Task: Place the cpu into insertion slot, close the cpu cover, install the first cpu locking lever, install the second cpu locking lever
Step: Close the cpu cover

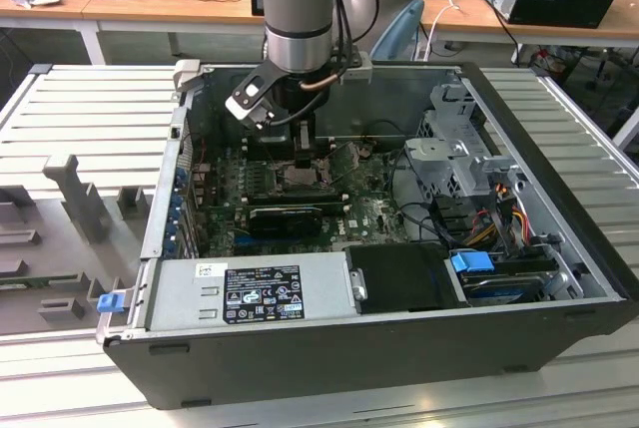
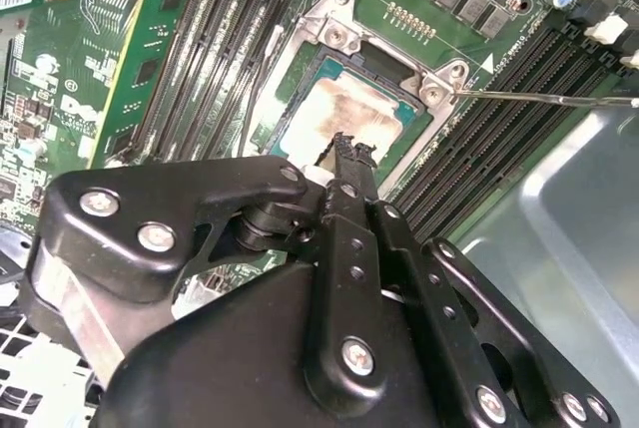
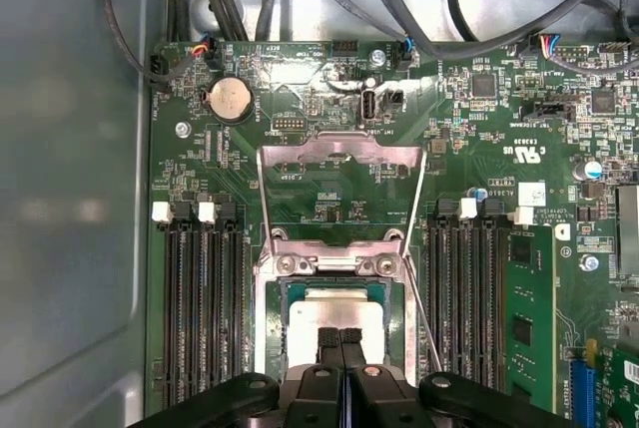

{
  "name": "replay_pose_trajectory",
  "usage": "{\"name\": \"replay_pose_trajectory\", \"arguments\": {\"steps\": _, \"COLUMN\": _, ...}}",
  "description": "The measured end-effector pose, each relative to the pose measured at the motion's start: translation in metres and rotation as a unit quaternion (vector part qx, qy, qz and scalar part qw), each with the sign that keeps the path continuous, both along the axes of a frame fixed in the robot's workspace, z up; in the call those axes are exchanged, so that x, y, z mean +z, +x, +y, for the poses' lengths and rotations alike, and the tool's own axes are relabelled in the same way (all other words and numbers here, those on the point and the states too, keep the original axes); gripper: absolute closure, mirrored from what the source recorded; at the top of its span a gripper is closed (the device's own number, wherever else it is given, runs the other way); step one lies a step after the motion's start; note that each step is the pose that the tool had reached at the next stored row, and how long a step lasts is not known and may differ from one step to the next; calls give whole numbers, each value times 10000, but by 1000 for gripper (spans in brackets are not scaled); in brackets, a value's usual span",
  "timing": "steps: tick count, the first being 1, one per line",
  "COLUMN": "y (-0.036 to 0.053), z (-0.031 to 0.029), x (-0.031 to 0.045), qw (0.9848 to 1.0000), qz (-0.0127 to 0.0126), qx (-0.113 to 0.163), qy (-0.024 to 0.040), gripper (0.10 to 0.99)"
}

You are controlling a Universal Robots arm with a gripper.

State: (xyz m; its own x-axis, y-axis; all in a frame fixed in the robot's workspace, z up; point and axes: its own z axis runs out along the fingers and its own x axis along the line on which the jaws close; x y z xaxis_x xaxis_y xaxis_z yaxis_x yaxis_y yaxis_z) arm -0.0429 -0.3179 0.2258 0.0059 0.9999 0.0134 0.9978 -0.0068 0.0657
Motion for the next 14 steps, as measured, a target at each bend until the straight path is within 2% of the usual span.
{"name": "replay_pose_trajectory", "arguments": {"steps": 6, "y": 0, "z": -1, "x": 18, "qw": 10000, "qz": 1, "qx": 0, "qy": -1, "gripper": 980}}
{"name": "replay_pose_trajectory", "arguments": {"steps": 14, "y": 1, "z": -1, "x": 81, "qw": 10000, "qz": 0, "qx": 1, "qy": 1, "gripper": 980}}
